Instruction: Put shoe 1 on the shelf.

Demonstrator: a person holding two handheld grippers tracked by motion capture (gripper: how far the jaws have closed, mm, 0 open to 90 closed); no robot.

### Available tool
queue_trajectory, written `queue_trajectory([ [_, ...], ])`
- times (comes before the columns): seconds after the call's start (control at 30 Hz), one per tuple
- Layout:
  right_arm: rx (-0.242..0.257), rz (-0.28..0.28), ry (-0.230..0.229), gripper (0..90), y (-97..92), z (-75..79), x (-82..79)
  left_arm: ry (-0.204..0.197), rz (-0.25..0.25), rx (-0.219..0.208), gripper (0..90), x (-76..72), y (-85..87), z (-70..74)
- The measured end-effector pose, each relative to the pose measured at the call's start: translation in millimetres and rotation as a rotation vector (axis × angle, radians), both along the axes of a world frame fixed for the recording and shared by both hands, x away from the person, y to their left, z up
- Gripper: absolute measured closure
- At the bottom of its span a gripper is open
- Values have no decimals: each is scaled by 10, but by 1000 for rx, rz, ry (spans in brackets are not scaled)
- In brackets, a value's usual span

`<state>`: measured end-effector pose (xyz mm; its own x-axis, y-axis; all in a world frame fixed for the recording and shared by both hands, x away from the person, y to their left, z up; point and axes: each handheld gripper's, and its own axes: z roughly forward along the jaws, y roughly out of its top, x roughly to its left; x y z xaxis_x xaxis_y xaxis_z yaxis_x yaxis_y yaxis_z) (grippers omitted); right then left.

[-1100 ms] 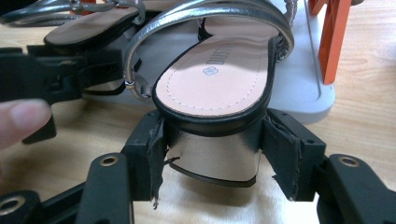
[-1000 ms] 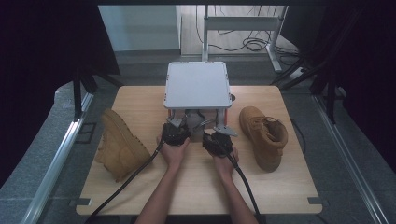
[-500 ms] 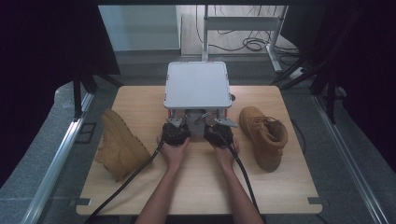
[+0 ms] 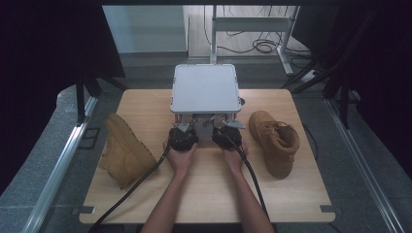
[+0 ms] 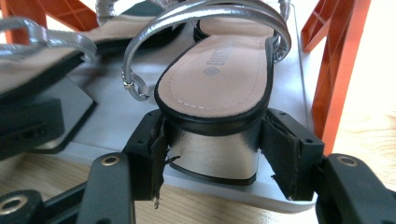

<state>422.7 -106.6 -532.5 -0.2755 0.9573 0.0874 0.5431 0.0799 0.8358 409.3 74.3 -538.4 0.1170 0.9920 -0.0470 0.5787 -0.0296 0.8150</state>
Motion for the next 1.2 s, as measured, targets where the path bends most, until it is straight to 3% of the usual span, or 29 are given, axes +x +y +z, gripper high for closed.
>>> queue_trajectory([
  [0.53, 6, 23, 15, 410, -40, -21, -1, 3, -21, -3, 406, 2, 19, 4],
  [0.63, 6, 18, 42, 284, -55, -25, -26, 50, -66, -25, 322, 3, 45, 12],
  [0.73, 19, 29, 44, 281, -116, 3, -102, 58, -90, -31, 270, -66, 43, 32],
  [0.9, 31, 52, 10, 301, -239, 84, -253, 52, -95, -14, 243, -206, 45, 86],
  [1.03, 41, 58, -17, 336, -292, 153, -366, 20, -74, 10, 324, -375, 70, 137],
  [1.1, 35, 55, -40, 395, -314, 186, -412, 18, -44, 28, 385, -405, 84, 151],
  [1.2, 29, 30, -68, 500, -353, 219, -442, 9, -24, 23, 483, -420, 95, 168],
])
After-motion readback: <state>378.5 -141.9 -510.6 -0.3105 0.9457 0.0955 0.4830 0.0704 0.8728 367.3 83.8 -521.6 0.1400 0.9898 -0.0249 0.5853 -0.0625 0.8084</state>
